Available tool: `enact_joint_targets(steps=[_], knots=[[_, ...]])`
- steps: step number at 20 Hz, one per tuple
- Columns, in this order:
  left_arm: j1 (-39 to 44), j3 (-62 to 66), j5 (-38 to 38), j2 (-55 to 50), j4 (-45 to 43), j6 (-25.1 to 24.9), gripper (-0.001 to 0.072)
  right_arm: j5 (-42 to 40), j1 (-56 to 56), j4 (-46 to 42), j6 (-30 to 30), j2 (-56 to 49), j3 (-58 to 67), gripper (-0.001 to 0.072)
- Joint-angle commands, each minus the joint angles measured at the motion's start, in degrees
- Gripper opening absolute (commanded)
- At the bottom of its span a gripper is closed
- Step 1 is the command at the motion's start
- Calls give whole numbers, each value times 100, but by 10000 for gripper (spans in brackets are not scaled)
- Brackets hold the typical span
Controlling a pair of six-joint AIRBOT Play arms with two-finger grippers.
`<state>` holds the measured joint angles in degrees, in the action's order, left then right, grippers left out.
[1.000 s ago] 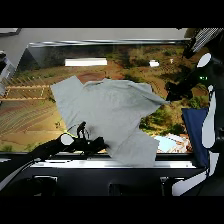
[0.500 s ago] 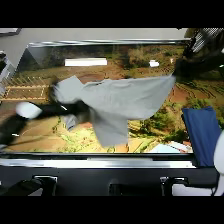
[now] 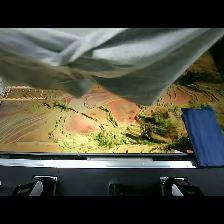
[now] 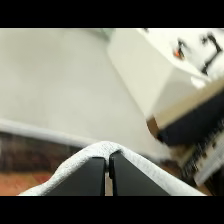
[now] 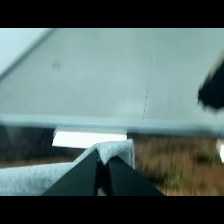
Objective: Fold the clothes and pants, and hang the long-sleeved shirts on hangers.
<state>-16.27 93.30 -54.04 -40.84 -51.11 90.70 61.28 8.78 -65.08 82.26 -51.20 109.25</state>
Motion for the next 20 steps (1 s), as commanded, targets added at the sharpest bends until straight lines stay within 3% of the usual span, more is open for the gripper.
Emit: enact_joint_targets(steps=[1,4,8,11,14,20], knots=[[-752,426,-181,710,-509,656,13,-721,-4,-52,-151,1082,2,40],[-966,420,-592,852,-1250,901,13,-855,-4,-417,299,1226,2,40],[-979,127,-1215,297,-1038,872,13,175,-4,-761,973,509,0,40],[-702,-511,-1622,-568,-468,247,13,1353,-4,-754,1231,-634,0,41],[0,-1364,-1182,-1749,-525,-293,13,2013,-4,-765,1156,-2083,-55,41],[1012,-1473,398,-4778,-442,-439,13,960,-4,-575,1204,-4771,-308,41]])
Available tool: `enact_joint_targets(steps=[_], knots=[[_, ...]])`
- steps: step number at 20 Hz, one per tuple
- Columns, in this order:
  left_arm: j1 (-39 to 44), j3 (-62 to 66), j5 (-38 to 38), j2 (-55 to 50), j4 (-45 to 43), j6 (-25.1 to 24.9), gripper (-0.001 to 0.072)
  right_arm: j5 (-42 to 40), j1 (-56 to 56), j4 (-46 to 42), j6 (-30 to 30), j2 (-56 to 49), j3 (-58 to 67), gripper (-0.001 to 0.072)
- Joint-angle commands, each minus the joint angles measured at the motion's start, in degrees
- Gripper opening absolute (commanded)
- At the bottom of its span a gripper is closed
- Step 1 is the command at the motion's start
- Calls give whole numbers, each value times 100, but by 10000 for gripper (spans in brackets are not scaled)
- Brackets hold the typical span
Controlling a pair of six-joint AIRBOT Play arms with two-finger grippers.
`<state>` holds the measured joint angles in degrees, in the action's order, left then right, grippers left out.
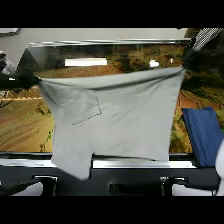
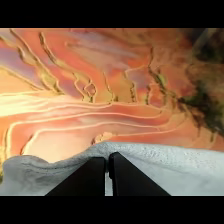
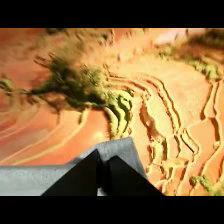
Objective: Fold the clothes and pants, and hang the long-sleeved shirts on hangers.
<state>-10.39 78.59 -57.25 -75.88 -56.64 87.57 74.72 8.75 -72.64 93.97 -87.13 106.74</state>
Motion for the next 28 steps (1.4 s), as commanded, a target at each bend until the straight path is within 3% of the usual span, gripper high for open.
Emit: enact_joint_targets(steps=[1,7,8,9,10,11,12,13,15,19,22,28], knots=[[535,151,782,-1663,192,-127,13,-535,-2,310,35,-1486,-57,41],[745,990,741,-2931,251,-105,17,-1163,-2,597,105,-2337,-57,42],[710,1023,737,-2968,251,-105,39,-1222,-2,599,144,-2350,-55,42],[654,1025,730,-2973,258,-105,145,-1266,-2,603,164,-2350,-50,44],[564,1036,662,-2955,278,-105,305,-1241,0,614,164,-2341,-37,111],[446,1104,494,-2933,273,-105,415,-1093,11,608,162,-2312,-9,271],[289,1211,262,-2881,271,-114,431,-872,63,546,116,-2236,4,417],[129,1272,55,-2776,269,-254,431,-614,133,544,-76,-2133,2,490],[-256,1270,-446,-2402,240,-765,431,-146,415,584,-564,-1869,2,473],[-988,1025,-1126,-1624,247,-922,431,737,1377,861,-1381,-1237,-409,473],[-1429,-7,-1213,-789,249,-964,430,800,2009,1228,-1880,-345,-2129,473],[-1969,-2680,-1062,1071,466,-960,430,216,2461,1012,-2396,1495,-5821,472]])
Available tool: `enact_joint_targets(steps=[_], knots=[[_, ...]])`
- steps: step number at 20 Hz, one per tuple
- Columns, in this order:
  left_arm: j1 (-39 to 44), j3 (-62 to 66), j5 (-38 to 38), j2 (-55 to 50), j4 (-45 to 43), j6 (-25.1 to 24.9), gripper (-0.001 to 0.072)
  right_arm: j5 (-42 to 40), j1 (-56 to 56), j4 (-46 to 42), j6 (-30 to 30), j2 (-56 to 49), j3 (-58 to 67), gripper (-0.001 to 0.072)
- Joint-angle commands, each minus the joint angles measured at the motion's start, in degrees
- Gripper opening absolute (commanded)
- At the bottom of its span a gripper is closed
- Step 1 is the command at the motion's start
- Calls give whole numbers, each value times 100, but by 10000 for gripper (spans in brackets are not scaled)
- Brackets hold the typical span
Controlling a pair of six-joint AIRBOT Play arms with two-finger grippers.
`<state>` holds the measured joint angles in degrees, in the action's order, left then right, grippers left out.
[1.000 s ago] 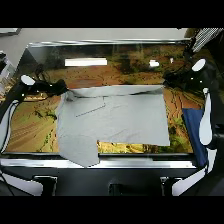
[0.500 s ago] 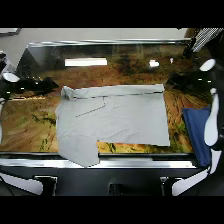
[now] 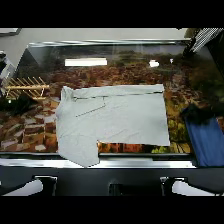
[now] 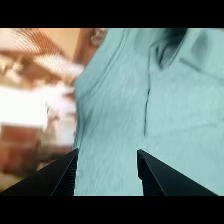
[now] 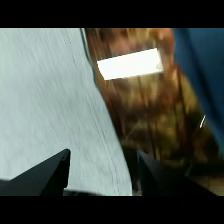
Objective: Fold the clothes and pants, and hang the long-sleeved shirts on hangers.
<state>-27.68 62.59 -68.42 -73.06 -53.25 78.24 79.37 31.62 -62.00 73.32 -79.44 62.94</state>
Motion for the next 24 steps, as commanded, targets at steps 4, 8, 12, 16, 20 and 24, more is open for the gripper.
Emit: enact_joint_targets(steps=[4,8,12,16,20,24], knots=[[-247,-1707,66,1213,122,-31,430,-463,175,-61,-417,955,-2308,472],[-247,-1711,203,1207,118,-33,430,-691,175,-11,-413,955,-2518,472],[-247,-1711,293,1191,116,-35,430,-697,175,138,-387,953,-2640,472],[-247,-1711,501,1191,118,-33,430,-822,175,208,-363,953,-2909,472],[-247,-1711,435,1191,116,-28,431,-1220,175,577,-433,953,-2999,407],[-249,-1814,439,1191,-153,-79,477,-1272,175,756,-522,949,-2999,193]])
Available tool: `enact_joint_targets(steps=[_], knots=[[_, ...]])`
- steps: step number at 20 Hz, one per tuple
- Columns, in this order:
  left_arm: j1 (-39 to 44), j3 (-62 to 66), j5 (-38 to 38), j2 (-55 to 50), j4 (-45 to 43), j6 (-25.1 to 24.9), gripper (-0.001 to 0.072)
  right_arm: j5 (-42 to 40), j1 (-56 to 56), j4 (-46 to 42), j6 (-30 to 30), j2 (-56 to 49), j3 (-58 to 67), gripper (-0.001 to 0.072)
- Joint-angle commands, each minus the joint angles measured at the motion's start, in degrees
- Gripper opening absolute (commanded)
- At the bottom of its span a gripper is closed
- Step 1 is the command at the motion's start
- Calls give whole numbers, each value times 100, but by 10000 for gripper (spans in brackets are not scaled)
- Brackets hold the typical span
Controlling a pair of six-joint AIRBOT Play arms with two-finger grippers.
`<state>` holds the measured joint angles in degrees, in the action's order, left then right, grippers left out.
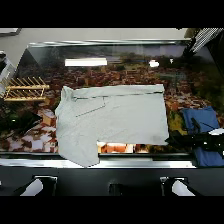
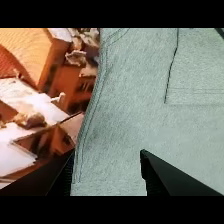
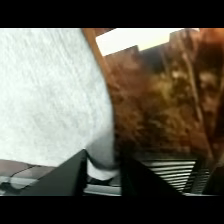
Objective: Fold the clothes and pants, and hang the long-sleeved shirts on hangers.
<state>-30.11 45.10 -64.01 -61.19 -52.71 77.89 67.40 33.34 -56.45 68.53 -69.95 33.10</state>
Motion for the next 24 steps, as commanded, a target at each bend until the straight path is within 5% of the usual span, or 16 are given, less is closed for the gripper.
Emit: enact_joint_targets(steps=[1,17,24], knots=[[-22,-188,-4,4,-262,-157,477,-83,2,203,-76,2,-15,78],[376,-1488,109,-446,129,-745,477,315,2,994,-671,7,-13,42],[566,-1488,837,-675,334,-678,456,686,2,1102,-754,7,-13,42]])
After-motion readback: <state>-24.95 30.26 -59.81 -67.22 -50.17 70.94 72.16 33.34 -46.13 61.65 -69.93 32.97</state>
